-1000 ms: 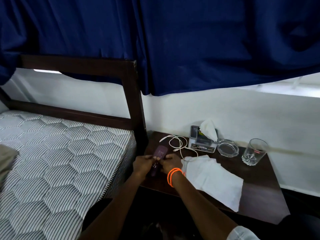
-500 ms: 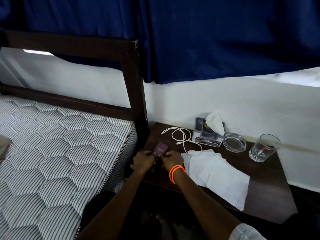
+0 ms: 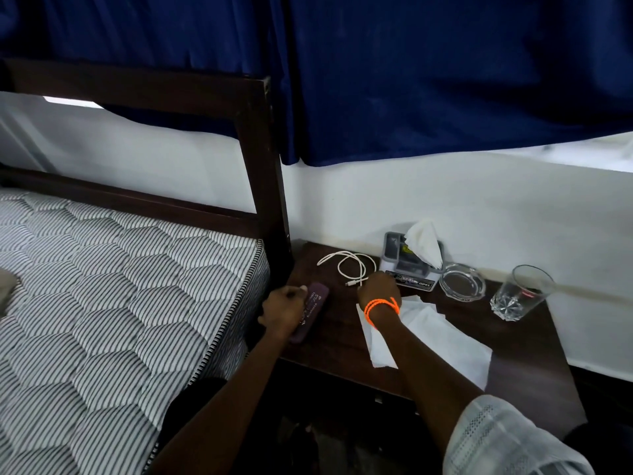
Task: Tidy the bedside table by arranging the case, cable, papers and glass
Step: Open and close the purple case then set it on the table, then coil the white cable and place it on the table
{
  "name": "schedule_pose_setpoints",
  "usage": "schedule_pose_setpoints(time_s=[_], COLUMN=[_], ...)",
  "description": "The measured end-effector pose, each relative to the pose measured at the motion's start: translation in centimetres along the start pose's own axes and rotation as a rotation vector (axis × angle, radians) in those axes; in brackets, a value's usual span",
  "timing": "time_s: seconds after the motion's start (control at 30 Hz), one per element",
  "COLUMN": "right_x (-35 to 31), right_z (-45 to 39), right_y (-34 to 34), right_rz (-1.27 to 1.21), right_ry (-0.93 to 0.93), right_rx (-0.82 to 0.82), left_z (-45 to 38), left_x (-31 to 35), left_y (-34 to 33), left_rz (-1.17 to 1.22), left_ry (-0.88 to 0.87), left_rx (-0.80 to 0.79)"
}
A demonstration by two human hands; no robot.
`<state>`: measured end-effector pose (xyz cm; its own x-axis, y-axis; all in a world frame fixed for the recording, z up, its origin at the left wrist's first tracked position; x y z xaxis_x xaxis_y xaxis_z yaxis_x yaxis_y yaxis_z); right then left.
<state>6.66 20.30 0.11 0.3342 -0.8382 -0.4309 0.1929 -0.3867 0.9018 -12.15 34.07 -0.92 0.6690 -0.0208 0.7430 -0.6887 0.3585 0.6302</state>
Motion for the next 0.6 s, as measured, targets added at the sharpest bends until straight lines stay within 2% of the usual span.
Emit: schedule_pose_setpoints(time_s=[0.47,0.6], right_x=[-0.1,-0.9], right_z=[-0.2,-0.4], right_y=[-1.0,0.8], right_rz=[0.096,0.056], right_ry=[0.126,0.191], right_rx=[0.002,0.063], left_z=[-0.6,-0.5], left_x=[1.7,2.7], left_y=[0.7,1.0], left_rz=[0.053,0.095], left_ry=[-0.022,-0.085], left_rx=[0.005,-0.012])
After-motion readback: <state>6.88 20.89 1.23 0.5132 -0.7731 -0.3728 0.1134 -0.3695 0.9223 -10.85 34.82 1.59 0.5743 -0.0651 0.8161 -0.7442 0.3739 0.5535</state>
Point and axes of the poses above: each hand's wrist, its own z-axis away from the middle knuckle, its own y-axis out of the back of the hand, x = y × z, the point moved 6 cm from there along -z, towards the middle knuckle, and after that the axes turned 6 degrees about x, right-handed, at the moved point
